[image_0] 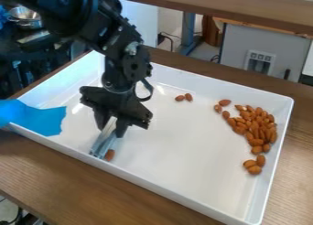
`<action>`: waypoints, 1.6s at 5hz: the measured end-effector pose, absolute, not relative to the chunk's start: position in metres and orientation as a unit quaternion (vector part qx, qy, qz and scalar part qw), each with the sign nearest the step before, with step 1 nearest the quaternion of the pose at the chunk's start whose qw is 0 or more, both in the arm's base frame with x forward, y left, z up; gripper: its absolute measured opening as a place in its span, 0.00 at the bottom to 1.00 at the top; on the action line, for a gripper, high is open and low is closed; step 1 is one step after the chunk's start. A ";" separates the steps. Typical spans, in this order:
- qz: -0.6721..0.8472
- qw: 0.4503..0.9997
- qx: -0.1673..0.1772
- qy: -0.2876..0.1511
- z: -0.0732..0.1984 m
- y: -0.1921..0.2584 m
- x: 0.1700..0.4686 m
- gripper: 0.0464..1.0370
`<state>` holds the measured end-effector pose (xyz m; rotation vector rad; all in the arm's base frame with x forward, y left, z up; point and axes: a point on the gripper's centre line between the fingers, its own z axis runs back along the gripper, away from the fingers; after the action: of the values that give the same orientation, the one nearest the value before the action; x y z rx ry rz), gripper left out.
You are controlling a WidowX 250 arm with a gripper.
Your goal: Sweep into pile
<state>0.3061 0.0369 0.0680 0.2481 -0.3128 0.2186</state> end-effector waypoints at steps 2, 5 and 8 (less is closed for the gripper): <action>0.141 0.975 0.106 -0.135 0.073 -0.005 0.309 0.31; 0.235 0.957 0.081 -0.147 0.067 -0.072 0.344 0.31; 0.326 0.934 0.018 -0.142 0.069 -0.110 0.389 0.31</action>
<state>0.3895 -0.1097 0.0689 0.0373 -0.2905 0.6665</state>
